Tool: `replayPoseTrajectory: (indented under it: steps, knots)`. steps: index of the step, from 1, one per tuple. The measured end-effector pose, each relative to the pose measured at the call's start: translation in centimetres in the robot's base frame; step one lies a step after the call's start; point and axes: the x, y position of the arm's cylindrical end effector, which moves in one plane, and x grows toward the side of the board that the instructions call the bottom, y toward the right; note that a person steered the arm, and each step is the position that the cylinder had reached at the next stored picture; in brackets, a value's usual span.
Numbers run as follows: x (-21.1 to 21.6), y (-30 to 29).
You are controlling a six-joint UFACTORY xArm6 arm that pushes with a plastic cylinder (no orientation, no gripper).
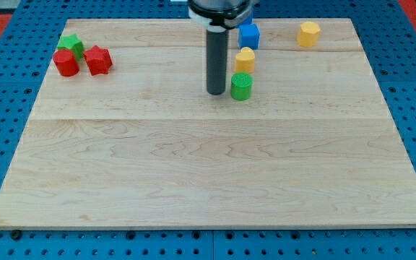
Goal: Push the red star to the bottom of the green circle
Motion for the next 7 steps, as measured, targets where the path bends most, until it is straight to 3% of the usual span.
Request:
replayPoseTrajectory:
  steps: [1,2,3,4,5,7]
  knots:
    - [-5.2,-2.7]
    - [-14.2,-5.2]
    - [-18.9,-14.5]
    - [-19.1,-17.0]
    - [-17.3,-24.7]
    - [-11.8,-26.5]
